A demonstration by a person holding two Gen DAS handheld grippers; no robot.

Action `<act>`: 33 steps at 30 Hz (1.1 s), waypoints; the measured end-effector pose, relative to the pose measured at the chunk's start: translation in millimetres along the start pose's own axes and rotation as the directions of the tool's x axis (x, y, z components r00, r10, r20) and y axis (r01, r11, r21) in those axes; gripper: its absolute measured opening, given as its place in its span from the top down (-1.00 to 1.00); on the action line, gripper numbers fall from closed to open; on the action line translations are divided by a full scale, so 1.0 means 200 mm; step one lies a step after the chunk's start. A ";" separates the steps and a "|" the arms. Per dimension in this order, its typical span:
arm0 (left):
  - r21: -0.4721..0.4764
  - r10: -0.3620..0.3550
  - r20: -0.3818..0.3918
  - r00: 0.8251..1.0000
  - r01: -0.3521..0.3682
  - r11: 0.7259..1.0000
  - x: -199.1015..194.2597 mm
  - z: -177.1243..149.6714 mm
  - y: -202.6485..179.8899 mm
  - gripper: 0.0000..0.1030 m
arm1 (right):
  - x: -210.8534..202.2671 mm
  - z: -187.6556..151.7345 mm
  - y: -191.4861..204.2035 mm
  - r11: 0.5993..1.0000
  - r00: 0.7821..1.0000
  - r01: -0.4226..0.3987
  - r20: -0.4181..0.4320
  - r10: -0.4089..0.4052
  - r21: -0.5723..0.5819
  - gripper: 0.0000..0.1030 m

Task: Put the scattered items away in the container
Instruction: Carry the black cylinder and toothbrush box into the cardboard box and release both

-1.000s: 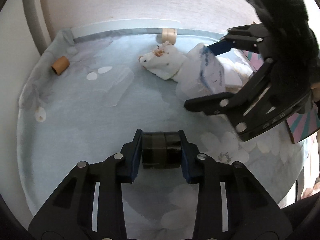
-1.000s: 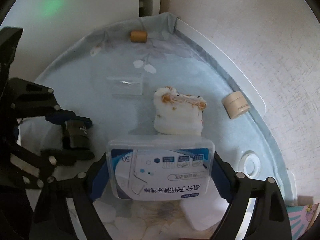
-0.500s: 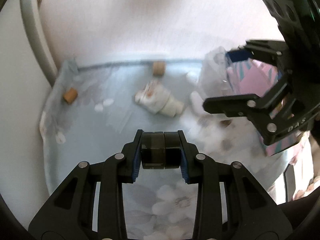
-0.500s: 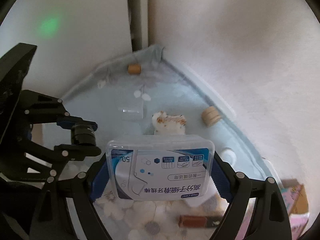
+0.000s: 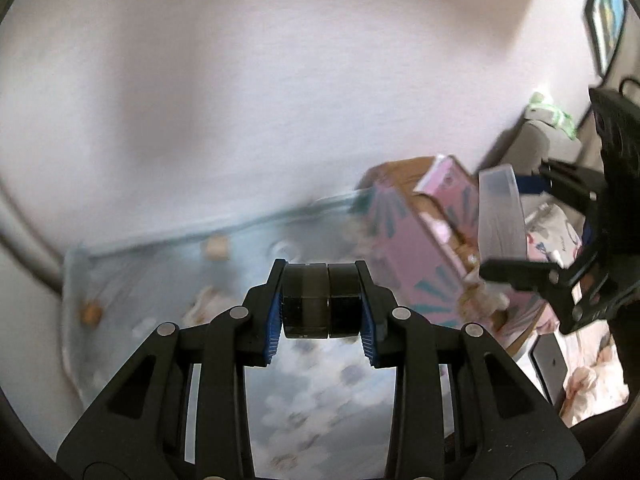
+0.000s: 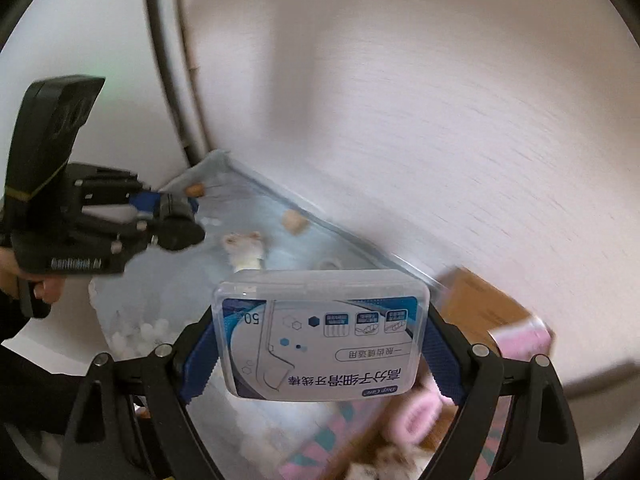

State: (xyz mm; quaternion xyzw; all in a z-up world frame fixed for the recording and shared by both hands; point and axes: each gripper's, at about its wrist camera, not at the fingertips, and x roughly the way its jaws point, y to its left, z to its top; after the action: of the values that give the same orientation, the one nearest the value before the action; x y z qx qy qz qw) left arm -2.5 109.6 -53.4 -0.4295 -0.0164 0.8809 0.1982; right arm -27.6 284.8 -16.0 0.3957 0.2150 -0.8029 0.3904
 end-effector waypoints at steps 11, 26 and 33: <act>0.179 -0.147 -0.080 0.986 0.159 0.971 0.28 0.25 -0.58 0.44 | -0.16 -0.37 -0.25 0.983 0.993 0.108 -0.063 -0.099 0.150 -0.68; 0.261 -0.137 -0.224 0.965 0.194 0.945 0.70 0.22 -0.91 0.44 | -0.10 -0.72 -0.39 0.963 0.986 0.114 -0.148 -0.079 0.245 -0.68; 0.270 -0.107 -0.239 0.965 0.172 0.948 0.75 0.23 -0.91 0.44 | -0.05 -0.75 -0.43 0.961 0.985 0.098 -0.161 -0.057 0.260 -0.68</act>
State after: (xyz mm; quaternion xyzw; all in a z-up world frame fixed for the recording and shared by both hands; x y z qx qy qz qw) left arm -60.0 338.8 -100.1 -0.4890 0.1036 0.8044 0.3211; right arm -21.6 439.8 -94.4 0.4958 0.1494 -0.8069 0.2843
